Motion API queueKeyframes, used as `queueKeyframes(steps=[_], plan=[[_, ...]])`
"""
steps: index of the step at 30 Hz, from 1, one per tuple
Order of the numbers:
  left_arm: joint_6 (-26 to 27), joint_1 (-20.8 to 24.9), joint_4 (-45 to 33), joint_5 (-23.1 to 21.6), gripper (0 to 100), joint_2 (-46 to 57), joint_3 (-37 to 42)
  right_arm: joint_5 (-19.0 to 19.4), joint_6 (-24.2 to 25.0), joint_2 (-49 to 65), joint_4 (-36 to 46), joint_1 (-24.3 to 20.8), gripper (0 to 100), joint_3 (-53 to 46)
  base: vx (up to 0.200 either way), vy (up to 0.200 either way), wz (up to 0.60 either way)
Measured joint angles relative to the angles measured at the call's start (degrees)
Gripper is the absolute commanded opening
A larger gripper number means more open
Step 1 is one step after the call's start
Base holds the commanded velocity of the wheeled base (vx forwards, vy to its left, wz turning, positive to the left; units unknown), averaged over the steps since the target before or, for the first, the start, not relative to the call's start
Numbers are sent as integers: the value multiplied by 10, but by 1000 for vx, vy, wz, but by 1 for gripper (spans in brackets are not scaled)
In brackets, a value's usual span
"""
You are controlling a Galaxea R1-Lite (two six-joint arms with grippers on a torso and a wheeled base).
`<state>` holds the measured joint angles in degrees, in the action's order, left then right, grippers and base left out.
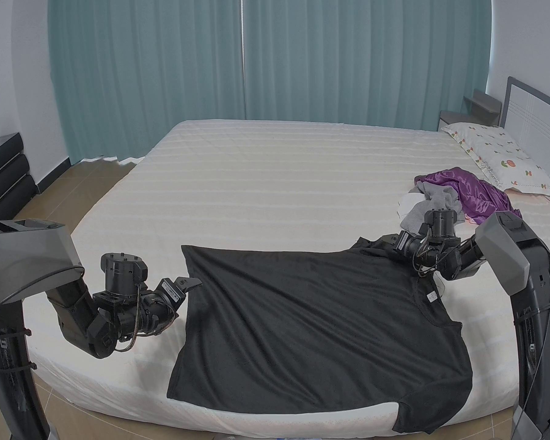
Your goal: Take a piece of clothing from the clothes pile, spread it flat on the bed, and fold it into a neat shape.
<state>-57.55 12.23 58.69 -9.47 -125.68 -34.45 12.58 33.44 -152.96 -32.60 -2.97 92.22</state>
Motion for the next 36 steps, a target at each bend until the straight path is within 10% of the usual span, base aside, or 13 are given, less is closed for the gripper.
queueKeyframes(steps=[36], plan=[[10,-27,-30,6,100,-49,-111,-133,21,-80,-2,36,0,198,0,0,0]])
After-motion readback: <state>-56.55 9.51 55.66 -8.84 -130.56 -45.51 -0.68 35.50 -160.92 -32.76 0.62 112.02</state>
